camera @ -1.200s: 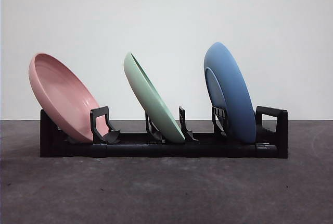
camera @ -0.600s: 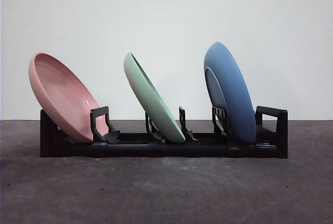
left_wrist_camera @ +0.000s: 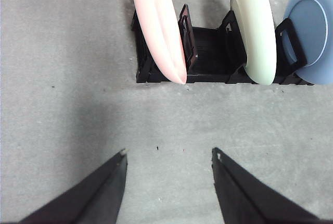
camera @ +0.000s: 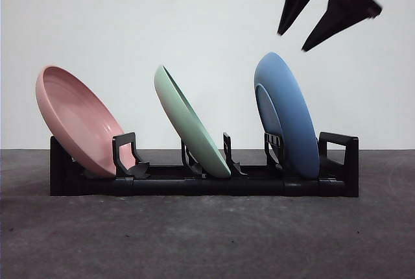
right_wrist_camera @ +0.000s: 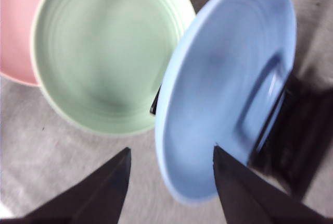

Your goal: Place the plate

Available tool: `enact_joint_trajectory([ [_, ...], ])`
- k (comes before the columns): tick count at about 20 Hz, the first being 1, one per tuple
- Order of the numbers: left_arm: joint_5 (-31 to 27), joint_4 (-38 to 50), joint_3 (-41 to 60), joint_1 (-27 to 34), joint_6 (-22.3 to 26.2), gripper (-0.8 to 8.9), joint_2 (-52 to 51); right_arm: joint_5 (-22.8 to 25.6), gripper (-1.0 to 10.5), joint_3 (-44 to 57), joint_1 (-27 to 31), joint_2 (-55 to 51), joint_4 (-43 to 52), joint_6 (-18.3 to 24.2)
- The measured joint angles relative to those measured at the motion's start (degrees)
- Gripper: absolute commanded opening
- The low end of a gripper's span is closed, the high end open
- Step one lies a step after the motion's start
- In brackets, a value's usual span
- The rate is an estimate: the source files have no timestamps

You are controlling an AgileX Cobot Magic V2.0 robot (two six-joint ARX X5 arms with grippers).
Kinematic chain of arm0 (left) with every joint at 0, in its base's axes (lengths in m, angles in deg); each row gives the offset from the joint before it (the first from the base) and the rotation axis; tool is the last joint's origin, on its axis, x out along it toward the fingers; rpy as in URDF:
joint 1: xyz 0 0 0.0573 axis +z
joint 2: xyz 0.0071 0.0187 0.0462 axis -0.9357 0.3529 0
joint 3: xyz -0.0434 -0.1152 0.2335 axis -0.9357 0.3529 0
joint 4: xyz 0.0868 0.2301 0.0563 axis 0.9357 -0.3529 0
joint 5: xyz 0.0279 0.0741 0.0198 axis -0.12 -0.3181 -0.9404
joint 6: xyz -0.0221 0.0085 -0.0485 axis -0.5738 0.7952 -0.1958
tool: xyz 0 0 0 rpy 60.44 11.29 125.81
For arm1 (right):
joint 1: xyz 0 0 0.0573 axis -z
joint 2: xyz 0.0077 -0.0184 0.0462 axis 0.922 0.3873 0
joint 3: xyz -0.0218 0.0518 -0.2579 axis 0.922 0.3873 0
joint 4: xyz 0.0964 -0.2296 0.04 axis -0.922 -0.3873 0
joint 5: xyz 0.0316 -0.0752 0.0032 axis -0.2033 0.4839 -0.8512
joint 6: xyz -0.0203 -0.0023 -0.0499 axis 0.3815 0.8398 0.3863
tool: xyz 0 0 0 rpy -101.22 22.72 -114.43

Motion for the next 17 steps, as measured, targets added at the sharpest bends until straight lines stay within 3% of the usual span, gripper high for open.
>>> enact_joint_trajectory([
  [9,0.0,-0.2,0.0,0.0,0.0,2.50,0.0,1.4,1.9,0.0,-2.4,5.1,6.1,0.0],
  [12,0.0,-0.2,0.0,0.0,0.0,2.50,0.0,1.4,0.8,0.0,-2.4,6.1,6.4,0.0],
  [17,0.0,-0.1,0.0,0.0,0.0,2.50,0.0,0.9,0.1,-0.1,-2.6,6.1,6.8,-0.2],
])
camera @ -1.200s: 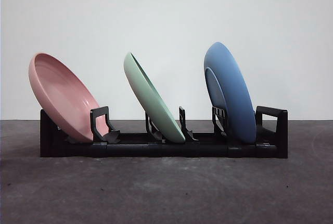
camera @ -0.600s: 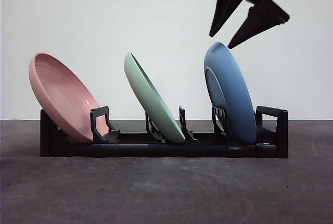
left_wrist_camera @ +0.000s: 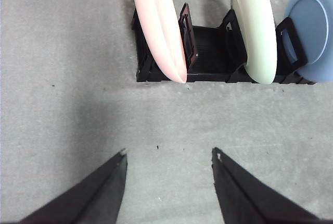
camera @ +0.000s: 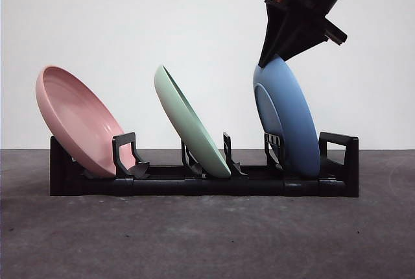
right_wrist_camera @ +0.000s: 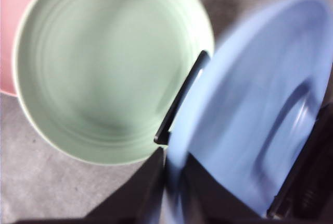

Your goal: Place the plate

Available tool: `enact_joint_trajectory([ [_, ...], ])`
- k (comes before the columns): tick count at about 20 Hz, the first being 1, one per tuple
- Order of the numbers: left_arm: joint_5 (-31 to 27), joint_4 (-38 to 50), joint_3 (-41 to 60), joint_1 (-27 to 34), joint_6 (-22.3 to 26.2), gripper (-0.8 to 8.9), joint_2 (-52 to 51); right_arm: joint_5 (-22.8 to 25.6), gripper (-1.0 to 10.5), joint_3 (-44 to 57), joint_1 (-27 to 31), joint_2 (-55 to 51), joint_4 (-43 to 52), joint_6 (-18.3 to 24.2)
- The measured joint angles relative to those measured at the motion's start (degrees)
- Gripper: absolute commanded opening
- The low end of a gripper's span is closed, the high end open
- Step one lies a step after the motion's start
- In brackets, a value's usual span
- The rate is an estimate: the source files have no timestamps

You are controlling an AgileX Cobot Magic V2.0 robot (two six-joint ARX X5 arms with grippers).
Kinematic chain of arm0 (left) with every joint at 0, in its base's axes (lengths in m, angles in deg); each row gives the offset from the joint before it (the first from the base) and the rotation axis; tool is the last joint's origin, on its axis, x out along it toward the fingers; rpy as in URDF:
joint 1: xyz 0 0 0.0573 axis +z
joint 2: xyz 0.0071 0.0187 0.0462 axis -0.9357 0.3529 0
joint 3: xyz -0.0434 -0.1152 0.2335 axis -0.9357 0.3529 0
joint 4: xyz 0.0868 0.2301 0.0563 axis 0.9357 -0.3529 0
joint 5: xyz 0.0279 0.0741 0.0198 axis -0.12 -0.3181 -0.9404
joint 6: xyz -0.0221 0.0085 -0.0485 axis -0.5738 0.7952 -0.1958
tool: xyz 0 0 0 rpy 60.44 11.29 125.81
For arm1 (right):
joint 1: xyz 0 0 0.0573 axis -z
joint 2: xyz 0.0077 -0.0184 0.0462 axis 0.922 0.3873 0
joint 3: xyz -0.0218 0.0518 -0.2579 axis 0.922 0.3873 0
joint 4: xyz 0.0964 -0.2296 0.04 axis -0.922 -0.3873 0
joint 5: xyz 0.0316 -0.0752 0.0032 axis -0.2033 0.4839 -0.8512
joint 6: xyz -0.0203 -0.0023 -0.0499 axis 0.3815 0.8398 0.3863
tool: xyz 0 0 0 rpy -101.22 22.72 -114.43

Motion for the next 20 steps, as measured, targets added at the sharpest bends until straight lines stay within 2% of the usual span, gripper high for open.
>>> enact_joint_trajectory([
  [3,0.0,0.1,0.0,0.0,0.0,2.50,0.0,-0.3,0.1,0.0,0.0,0.1,-0.1,-0.5],
  [6,0.0,0.1,0.0,0.0,0.0,2.50,0.0,-2.7,0.1,-0.8,0.0,0.1,-1.3,-1.0],
  [9,0.0,0.1,0.0,0.0,0.0,2.50,0.0,-6.4,0.1,-5.7,0.1,-1.2,-8.0,-1.9],
  [15,0.0,0.1,0.0,0.0,0.0,2.50,0.0,-12.7,0.1,-9.8,-0.6,-12.3,-11.4,-1.7],
  [17,0.0,0.1,0.0,0.0,0.1,2.50,0.0,-11.8,0.1,-8.4,-2.6,-16.8,-10.1,-1.6],
  [20,0.0,0.1,0.0,0.0,0.2,2.50,0.0,-6.5,0.1,-1.0,-8.0,-26.9,-4.3,-1.4],
])
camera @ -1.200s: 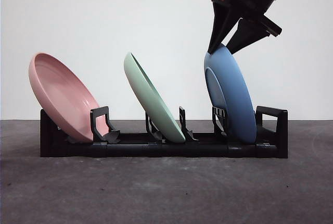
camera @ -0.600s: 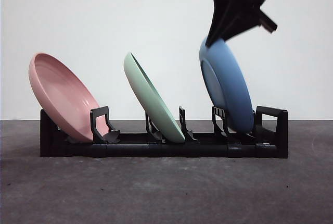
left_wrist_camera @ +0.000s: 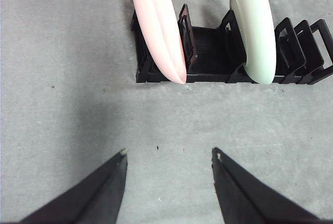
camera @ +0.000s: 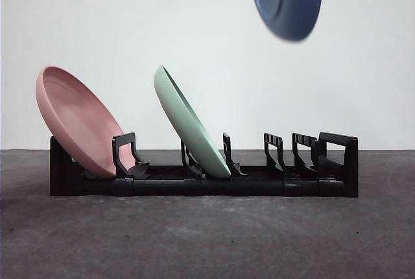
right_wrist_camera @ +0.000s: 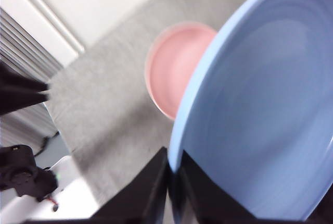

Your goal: Place the plate

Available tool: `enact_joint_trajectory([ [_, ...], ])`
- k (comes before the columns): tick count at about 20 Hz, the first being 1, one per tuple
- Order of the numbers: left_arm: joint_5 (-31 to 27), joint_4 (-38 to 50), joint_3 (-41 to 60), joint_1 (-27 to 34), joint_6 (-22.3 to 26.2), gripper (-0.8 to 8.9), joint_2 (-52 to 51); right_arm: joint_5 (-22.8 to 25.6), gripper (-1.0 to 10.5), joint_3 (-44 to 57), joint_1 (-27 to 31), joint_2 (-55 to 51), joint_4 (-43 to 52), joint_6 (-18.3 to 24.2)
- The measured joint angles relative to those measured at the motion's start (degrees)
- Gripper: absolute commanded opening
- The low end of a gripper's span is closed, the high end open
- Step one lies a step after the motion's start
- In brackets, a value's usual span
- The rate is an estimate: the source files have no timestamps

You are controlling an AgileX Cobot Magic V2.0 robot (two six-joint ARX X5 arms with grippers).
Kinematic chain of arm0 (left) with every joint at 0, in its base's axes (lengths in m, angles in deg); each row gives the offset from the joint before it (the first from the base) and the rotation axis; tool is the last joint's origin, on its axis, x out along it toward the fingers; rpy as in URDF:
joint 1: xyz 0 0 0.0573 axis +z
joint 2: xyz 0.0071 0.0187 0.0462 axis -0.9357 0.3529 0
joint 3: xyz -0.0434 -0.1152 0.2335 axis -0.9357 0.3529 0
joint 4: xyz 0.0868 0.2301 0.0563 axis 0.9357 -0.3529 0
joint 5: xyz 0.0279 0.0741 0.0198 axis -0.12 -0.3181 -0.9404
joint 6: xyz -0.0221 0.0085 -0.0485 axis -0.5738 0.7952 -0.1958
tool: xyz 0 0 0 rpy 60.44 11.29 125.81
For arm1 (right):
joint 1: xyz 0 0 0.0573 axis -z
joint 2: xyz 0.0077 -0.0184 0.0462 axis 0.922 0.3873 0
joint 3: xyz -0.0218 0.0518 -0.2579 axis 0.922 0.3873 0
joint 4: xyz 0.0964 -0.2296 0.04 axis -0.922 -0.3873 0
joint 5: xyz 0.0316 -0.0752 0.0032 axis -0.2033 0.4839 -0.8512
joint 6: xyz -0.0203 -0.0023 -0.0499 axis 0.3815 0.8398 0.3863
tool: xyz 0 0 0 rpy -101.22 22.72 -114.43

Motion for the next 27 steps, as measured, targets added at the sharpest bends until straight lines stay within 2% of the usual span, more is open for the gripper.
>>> enact_joint_trajectory([
  [6,0.0,0.0,0.0,0.0,0.0,2.50,0.0,11.7,0.1,25.7,-12.3,-22.6,18.0,0.1],
  [9,0.0,0.0,0.0,0.0,0.0,2.50,0.0,18.6,0.1,35.3,-18.6,-29.9,19.8,0.9],
  [12,0.0,0.0,0.0,0.0,0.0,2.50,0.0,24.6,0.1,41.8,-25.4,-32.9,19.2,4.8],
  [14,0.0,0.0,0.0,0.0,0.0,2.50,0.0,28.1,0.1,44.0,-30.5,-32.3,15.8,8.7],
  [17,0.0,0.0,0.0,0.0,0.0,2.50,0.0,35.5,0.1,44.2,-38.6,-27.0,9.5,16.8],
  [19,0.0,0.0,0.0,0.0,0.0,2.50,0.0,38.3,0.1,44.2,-42.7,-23.3,8.5,21.6],
  [22,0.0,0.0,0.0,0.0,0.0,2.50,0.0,38.6,0.1,44.2,-46.4,-16.7,10.5,27.2],
  [27,0.0,0.0,0.0,0.0,0.0,2.50,0.0,38.7,0.1,44.2,-46.7,-4.4,16.3,30.7],
])
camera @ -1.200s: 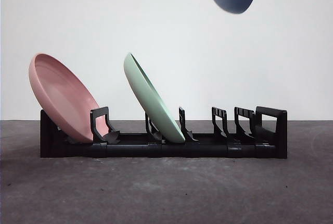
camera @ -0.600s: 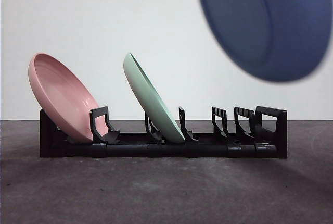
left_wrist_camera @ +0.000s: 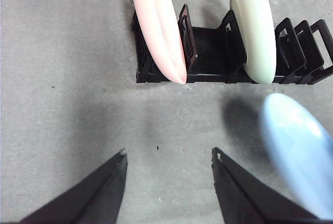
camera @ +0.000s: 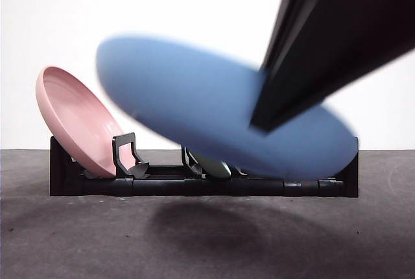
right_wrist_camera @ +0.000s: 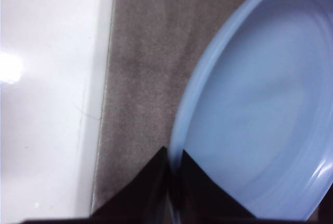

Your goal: Place the plate

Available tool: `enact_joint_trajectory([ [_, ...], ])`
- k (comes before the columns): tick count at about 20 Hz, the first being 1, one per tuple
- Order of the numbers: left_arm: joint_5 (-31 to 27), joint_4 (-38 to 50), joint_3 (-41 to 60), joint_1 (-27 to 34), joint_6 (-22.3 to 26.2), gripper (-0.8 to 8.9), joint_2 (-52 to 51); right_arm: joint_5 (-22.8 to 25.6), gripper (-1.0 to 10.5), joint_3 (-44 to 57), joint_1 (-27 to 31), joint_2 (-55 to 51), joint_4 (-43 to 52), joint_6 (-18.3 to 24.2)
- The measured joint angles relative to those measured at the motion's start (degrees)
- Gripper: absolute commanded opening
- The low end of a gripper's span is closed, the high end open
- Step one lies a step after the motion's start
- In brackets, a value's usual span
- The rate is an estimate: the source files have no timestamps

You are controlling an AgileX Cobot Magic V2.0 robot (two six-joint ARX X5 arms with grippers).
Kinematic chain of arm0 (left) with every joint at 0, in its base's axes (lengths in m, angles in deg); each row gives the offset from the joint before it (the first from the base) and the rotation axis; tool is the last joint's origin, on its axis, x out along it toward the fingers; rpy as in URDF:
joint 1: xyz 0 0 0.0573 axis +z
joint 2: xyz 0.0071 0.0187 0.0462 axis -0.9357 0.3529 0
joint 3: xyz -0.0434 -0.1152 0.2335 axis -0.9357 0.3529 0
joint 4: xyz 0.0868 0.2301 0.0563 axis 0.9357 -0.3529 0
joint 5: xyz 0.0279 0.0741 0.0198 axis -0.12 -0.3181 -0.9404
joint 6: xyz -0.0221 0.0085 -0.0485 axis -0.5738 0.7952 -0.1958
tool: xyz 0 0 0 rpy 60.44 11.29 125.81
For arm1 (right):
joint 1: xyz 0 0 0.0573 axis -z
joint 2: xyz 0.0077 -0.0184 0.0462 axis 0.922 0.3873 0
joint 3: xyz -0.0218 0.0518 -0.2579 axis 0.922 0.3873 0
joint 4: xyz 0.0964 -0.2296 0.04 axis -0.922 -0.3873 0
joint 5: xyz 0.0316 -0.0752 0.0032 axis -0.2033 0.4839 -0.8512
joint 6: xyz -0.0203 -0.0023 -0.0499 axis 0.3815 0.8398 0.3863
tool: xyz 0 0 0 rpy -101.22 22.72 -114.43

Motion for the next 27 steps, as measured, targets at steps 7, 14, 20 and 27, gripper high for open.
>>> enact_joint_trajectory([
  [7,0.0,0.0,0.0,0.0,0.0,2.50,0.0,2.8,0.1,0.0,2.9,12.0,6.7,2.8],
  [14,0.0,0.0,0.0,0.0,0.0,2.50,0.0,2.7,0.1,0.0,6.4,17.3,10.2,4.4],
  [20,0.0,0.0,0.0,0.0,0.0,2.50,0.0,2.5,0.8,0.0,6.9,19.7,12.8,4.5],
  [27,0.0,0.0,0.0,0.0,0.2,2.50,0.0,2.9,1.7,-3.3,6.7,20.0,10.4,0.8],
])
